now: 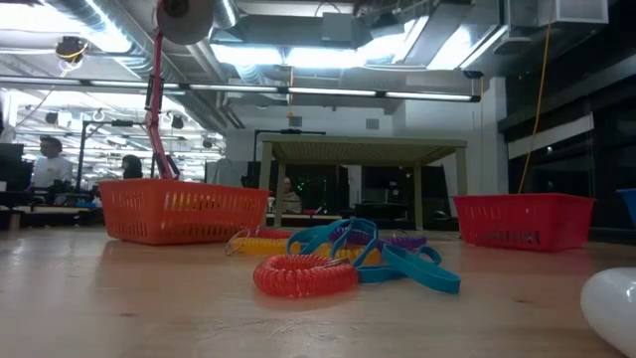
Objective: Pick & Place Office Desk Supplies
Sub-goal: Put the blue rubber band into the red bin
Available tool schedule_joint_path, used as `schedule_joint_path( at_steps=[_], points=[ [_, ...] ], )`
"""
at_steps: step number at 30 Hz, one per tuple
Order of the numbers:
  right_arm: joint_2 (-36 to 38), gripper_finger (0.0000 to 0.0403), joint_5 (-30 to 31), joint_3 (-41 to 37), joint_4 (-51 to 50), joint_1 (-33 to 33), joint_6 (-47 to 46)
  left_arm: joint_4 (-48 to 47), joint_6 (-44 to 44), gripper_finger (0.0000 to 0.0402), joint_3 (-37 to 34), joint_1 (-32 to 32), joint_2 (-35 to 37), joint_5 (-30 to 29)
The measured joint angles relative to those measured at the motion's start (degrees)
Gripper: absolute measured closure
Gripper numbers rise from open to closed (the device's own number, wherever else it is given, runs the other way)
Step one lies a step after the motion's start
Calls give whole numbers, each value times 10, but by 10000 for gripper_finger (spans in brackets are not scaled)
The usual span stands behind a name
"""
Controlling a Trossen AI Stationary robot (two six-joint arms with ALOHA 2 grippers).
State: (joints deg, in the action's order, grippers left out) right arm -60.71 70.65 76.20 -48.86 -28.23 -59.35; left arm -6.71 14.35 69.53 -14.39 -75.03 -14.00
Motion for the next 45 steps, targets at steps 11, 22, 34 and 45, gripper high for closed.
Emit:
schedule_joint_path(
  at_steps=[11,22,34,45],
  points=[
    [-24,174,-10,0,0,1,-19,81,127,258,-299,-24,111,-120],
    [-25,174,-11,0,0,1,-21,-93,-111,258,-101,23,-120,87],
    [-25,174,-26,0,0,1,-23,-174,-225,258,54,24,-327,166],
    [-25,174,-28,0,-2,1,-17,-196,-201,258,67,34,-362,133]
  ],
)
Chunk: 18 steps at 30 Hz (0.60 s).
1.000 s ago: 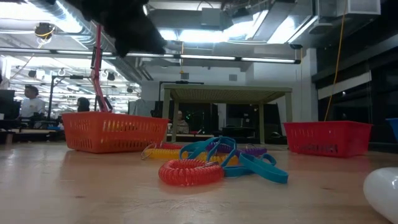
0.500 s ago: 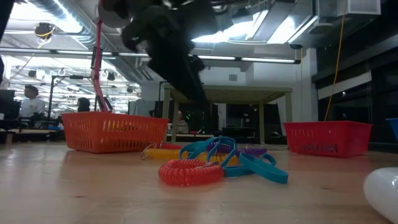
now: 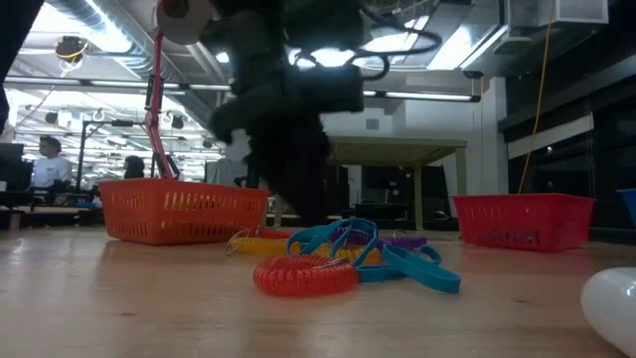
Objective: Pick & Place Office Desk Supplies
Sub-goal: Put the blue rubber band into the red bin
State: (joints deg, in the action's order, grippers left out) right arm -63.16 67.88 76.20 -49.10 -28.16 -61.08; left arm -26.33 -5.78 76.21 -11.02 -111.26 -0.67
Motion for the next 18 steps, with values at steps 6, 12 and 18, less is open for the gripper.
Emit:
schedule_joint_path(
  at_steps=[6,12,18],
  points=[
    [0,174,0,0,-2,0,0,0,7,258,-1,6,-5,3],
    [-1,174,0,0,-2,0,0,11,21,258,0,6,-15,18],
    [-2,174,0,0,-2,0,1,20,46,258,0,-8,-39,15]
  ],
)
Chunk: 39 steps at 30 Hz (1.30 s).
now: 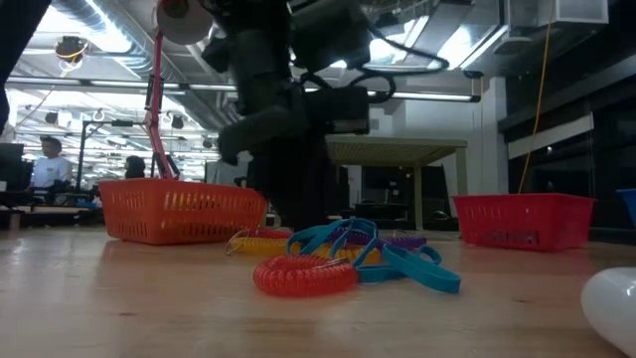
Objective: Pick & Place Office Desk Supplies
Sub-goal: Put the blue rubber band into the red bin
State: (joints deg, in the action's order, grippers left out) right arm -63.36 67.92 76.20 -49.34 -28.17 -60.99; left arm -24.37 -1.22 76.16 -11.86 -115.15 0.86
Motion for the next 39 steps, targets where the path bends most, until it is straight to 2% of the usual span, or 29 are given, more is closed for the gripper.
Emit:
schedule_joint_path(
  at_steps=[5,8,13,16,21,29,36,39],
  points=[
    [-1,174,0,0,-4,0,0,5,15,260,2,-1,-16,2],
    [-1,174,0,0,-4,0,0,3,22,276,2,-1,-20,-4],
    [-1,174,2,0,-4,0,0,8,37,352,2,3,-16,-7],
    [-1,174,2,0,-9,0,1,16,55,392,1,14,-16,14],
    [-1,174,2,0,-10,0,-1,50,101,395,-1,34,-16,87],
    [13,174,37,0,33,-8,9,166,149,399,-1,68,29,140],
    [32,174,64,0,133,-40,117,249,169,399,-1,90,85,141],
    [32,174,34,0,136,-45,184,251,168,400,-1,95,101,137]
  ],
)
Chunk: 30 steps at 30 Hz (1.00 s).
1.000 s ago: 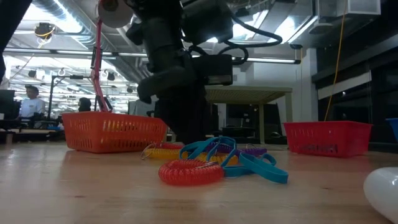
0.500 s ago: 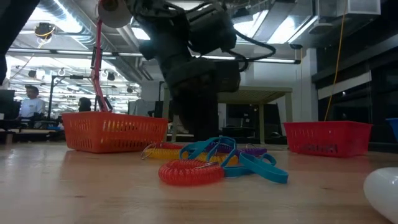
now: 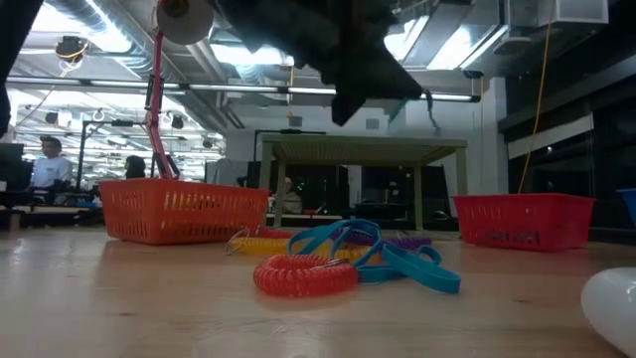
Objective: Pick & Place Office Desk Supplies
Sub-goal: Put the blue rubber band into the red bin
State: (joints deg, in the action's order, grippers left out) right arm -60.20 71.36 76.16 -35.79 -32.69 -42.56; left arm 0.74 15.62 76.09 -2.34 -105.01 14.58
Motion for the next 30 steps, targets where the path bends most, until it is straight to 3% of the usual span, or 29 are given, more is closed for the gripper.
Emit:
schedule_joint_path(
  at_steps=[4,7,10,12,15,23,30],
  points=[
    [-8,174,-84,0,-4,0,38,49,-1,399,0,3,16,2],
    [-18,174,-109,0,18,0,37,116,13,399,2,3,19,7],
    [-17,174,-187,0,127,-4,193,122,9,399,32,4,12,9],
    [0,174,-276,0,210,-15,311,114,-6,399,59,4,1,16],
    [47,174,-365,0,258,-22,407,97,-22,399,106,5,-27,30],
    [193,174,-425,-98,253,-33,435,35,-43,400,261,20,-137,71],
    [311,174,-423,-215,272,-32,419,-29,-48,399,354,38,-230,73]
  ],
)
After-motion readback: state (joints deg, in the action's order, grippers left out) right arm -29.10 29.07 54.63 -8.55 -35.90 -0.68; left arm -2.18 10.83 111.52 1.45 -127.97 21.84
